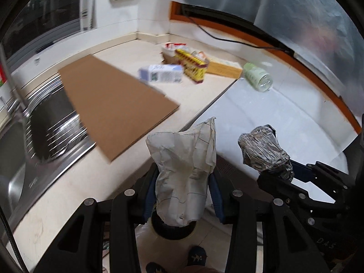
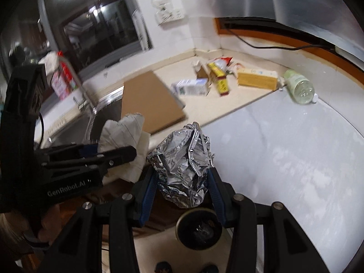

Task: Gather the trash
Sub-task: 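Carry the tissue and foil ball down toward the trash bin, then open both tools over the trash bin to drop tissue and foil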

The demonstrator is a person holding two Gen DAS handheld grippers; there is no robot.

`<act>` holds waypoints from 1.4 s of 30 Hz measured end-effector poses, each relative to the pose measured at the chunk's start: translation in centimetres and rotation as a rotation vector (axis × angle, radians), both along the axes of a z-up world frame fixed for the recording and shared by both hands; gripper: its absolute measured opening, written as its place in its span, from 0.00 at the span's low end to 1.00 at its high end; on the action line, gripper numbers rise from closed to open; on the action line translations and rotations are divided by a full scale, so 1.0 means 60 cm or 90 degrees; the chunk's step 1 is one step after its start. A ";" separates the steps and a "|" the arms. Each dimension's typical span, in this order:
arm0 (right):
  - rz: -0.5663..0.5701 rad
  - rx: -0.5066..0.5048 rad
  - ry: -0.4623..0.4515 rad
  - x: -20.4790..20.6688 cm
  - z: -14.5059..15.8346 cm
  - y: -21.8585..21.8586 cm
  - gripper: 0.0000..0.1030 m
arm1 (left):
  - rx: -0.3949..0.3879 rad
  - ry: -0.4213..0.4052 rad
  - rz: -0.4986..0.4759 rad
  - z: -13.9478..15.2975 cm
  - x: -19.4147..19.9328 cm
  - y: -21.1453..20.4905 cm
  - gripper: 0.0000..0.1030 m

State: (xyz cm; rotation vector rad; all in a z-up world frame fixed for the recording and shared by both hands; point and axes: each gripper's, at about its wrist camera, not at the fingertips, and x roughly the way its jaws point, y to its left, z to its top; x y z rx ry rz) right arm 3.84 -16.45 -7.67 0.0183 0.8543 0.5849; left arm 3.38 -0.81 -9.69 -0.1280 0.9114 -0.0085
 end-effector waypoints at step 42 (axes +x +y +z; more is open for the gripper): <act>0.012 -0.165 0.261 0.002 -0.477 0.087 0.45 | -0.046 0.215 0.022 -0.496 -0.021 0.043 0.40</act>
